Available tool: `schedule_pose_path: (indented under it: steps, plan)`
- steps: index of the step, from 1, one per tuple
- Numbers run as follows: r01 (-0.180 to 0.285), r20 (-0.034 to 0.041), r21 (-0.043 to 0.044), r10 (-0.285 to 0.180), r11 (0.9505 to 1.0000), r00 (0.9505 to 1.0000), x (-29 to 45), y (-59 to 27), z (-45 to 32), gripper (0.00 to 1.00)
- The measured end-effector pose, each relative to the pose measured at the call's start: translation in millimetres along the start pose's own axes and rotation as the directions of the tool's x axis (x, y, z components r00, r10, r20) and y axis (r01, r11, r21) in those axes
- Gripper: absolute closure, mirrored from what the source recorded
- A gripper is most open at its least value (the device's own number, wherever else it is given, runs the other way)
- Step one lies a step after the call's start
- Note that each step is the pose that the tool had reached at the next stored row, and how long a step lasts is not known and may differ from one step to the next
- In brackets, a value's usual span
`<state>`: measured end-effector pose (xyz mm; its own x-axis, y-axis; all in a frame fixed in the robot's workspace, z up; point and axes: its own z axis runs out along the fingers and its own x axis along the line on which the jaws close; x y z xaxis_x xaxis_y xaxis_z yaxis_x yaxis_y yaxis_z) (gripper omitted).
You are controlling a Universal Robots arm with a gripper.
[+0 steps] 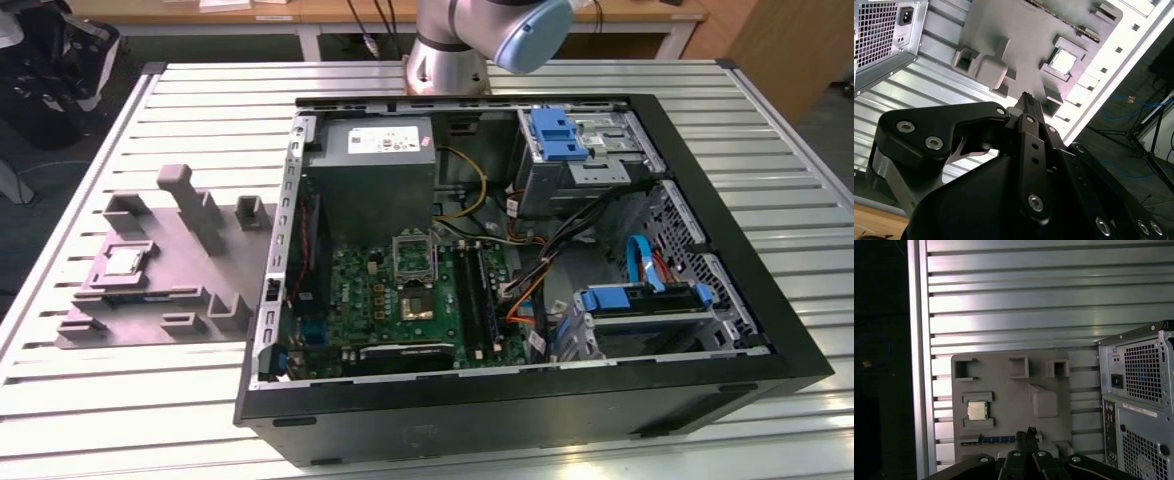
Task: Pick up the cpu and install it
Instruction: 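Reach for the cpu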
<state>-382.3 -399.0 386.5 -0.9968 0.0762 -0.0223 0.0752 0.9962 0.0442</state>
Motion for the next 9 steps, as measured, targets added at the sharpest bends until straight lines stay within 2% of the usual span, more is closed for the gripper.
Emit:
schedule_pose_path:
  steps: [9]
  plan:
    - [0.0, 0.0, 0.0, 0.0, 1.0, 1.0, 7.0, -0.5, -0.2, 0.89]
